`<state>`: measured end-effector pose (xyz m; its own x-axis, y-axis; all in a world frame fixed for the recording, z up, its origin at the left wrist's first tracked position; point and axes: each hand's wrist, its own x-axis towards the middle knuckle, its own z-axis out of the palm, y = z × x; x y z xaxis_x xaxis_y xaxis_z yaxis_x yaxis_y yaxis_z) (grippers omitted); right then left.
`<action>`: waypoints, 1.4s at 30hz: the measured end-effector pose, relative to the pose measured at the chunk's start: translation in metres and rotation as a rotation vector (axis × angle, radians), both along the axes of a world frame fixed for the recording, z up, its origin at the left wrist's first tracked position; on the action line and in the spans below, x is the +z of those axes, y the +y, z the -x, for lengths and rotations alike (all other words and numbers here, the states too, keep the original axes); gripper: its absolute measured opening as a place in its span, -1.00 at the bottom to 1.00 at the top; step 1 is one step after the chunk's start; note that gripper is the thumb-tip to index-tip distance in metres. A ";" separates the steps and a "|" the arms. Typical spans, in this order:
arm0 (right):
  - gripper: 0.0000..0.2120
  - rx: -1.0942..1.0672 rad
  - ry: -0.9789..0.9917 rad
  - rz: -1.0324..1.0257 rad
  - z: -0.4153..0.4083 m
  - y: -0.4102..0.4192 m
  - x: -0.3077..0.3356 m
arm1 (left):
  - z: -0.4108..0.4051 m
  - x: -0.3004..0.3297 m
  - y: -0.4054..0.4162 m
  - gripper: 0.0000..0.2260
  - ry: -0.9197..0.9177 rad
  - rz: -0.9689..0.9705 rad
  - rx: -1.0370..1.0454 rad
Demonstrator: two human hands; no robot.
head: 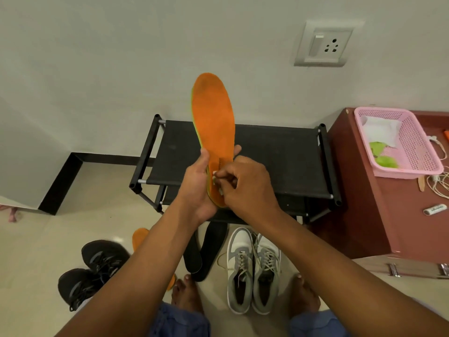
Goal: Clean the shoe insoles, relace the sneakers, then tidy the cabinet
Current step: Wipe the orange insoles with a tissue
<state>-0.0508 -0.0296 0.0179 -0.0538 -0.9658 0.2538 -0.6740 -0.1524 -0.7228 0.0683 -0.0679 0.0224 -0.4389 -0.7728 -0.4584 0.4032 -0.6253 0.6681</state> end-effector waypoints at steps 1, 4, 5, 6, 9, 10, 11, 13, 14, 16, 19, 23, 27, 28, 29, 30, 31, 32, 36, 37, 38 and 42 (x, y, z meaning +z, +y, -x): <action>-0.95 -0.050 0.047 0.047 0.003 -0.003 -0.003 | 0.003 0.000 0.003 -0.39 -0.010 0.005 -0.020; -0.85 -0.172 0.152 0.167 0.010 -0.006 -0.008 | 0.009 0.003 0.006 -0.44 -0.024 0.015 -0.045; -0.83 -0.185 0.170 0.196 0.010 -0.006 -0.008 | 0.009 0.004 0.006 -0.44 -0.025 0.019 -0.049; -0.83 -0.180 0.174 0.217 0.009 -0.006 -0.008 | 0.009 0.006 0.005 -0.43 -0.021 0.018 -0.049; -0.90 -0.091 0.064 0.187 0.011 -0.008 -0.006 | 0.005 0.006 0.002 -0.41 -0.014 0.014 -0.026; -0.92 -0.044 0.001 0.132 0.012 -0.008 -0.004 | 0.002 0.005 0.000 -0.40 -0.005 0.011 -0.016; -0.93 0.011 -0.059 0.055 0.012 -0.008 -0.002 | -0.001 0.004 -0.002 -0.38 0.011 0.004 -0.005; -0.88 0.136 -0.165 -0.118 0.009 -0.005 0.002 | -0.007 0.001 -0.008 -0.36 0.036 -0.009 0.036; -0.87 0.191 -0.209 -0.182 0.007 -0.003 0.004 | -0.010 0.001 -0.011 -0.37 0.039 -0.008 0.070; -0.86 0.256 -0.260 -0.254 0.004 -0.001 0.007 | -0.013 0.001 -0.015 -0.40 0.055 0.009 0.114; -0.87 0.264 -0.250 -0.279 0.004 0.000 0.010 | -0.013 0.002 -0.014 -0.42 0.078 0.029 0.122; -0.93 0.126 -0.013 -0.128 0.001 0.001 0.007 | -0.010 0.000 -0.012 -0.39 0.051 0.012 0.074; -0.91 -0.075 0.204 0.111 0.008 -0.005 0.001 | -0.001 0.003 -0.001 -0.39 0.007 0.026 -0.035; -0.89 -0.132 0.208 0.143 0.012 -0.007 0.000 | 0.002 0.004 0.002 -0.41 0.001 0.029 -0.057; -0.88 -0.189 0.196 0.164 0.018 -0.010 -0.001 | 0.005 0.005 0.005 -0.43 -0.007 0.031 -0.077; -0.87 -0.238 0.174 0.173 0.023 -0.012 -0.001 | 0.008 0.007 0.008 -0.46 -0.017 0.034 -0.093; -0.87 -0.272 0.147 0.174 0.028 -0.014 -0.002 | 0.010 0.009 0.010 -0.48 -0.027 0.038 -0.105; -0.87 -0.287 0.120 0.171 0.031 -0.015 -0.003 | 0.011 0.009 0.010 -0.50 -0.036 0.043 -0.111; -0.88 -0.182 0.021 0.131 0.029 -0.013 -0.005 | 0.009 0.007 0.006 -0.49 -0.045 0.039 -0.061; -0.90 -0.109 -0.008 0.108 0.026 -0.011 -0.005 | 0.007 0.006 0.005 -0.46 -0.041 0.026 -0.043; -0.92 -0.030 -0.034 0.071 0.022 -0.008 -0.004 | 0.004 0.004 0.003 -0.43 -0.036 0.010 -0.022; -0.89 0.202 -0.130 -0.116 0.005 -0.001 0.003 | -0.007 0.000 -0.005 -0.35 -0.038 -0.047 0.043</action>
<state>-0.0555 -0.0304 0.0207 0.1184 -0.9825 0.1441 -0.5383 -0.1854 -0.8221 0.0755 -0.0729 0.0226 -0.3871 -0.7680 -0.5103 0.4050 -0.6388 0.6542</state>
